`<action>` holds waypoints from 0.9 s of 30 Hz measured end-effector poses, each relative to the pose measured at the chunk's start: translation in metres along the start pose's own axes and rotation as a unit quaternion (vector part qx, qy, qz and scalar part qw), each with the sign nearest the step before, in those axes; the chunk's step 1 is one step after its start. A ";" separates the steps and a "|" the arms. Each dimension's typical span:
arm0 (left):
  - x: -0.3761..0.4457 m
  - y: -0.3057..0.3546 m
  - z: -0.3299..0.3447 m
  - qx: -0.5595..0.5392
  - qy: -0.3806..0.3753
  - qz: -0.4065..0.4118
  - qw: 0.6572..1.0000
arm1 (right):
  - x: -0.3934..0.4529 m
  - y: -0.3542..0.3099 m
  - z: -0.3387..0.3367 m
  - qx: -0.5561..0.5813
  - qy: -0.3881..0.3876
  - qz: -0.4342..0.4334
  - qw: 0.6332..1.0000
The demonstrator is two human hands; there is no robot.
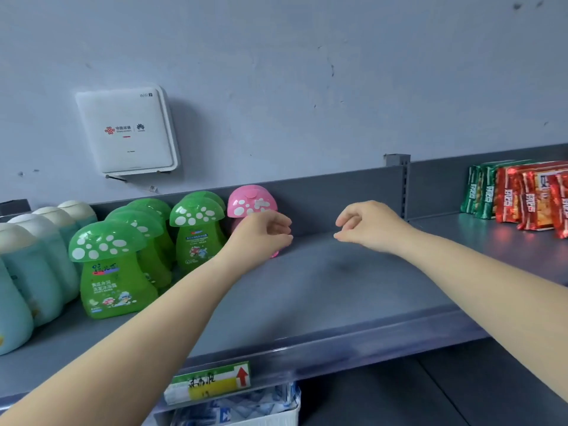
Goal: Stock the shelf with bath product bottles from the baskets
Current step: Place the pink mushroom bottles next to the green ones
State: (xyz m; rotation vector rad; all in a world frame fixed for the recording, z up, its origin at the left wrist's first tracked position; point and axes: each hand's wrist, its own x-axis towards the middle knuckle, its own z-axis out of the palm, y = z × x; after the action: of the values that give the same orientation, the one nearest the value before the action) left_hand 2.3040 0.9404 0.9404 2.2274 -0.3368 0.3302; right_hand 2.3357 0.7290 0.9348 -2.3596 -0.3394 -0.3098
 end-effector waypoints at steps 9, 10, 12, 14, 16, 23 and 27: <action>-0.020 0.093 0.139 0.140 -0.083 0.268 0.949 | -0.130 0.072 -0.095 -0.427 0.100 -0.078 0.896; -0.024 0.103 0.157 0.151 -0.096 0.284 0.942 | -0.146 0.082 -0.103 -0.447 0.093 -0.065 0.887; -0.033 0.123 0.192 0.164 -0.120 0.314 0.928 | -0.181 0.103 -0.118 -0.468 0.083 -0.038 0.879; -0.044 0.141 0.228 0.170 -0.148 0.341 0.912 | -0.215 0.124 -0.130 -0.484 0.080 -0.022 0.871; -0.058 0.158 0.263 0.174 -0.177 0.369 0.896 | -0.251 0.144 -0.141 -0.500 0.083 -0.002 0.862; -0.116 0.189 0.373 0.199 -0.287 0.410 0.842 | -0.349 0.214 -0.152 -0.482 0.016 0.137 0.865; -0.146 0.187 0.425 0.193 -0.334 0.413 0.825 | -0.391 0.254 -0.141 -0.449 0.009 0.187 0.874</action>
State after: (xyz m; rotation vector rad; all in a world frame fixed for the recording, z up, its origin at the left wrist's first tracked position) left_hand 2.1548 0.5131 0.7608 2.4069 -1.7749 0.0338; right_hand 2.0352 0.3922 0.7526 -3.2472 0.3731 -0.3463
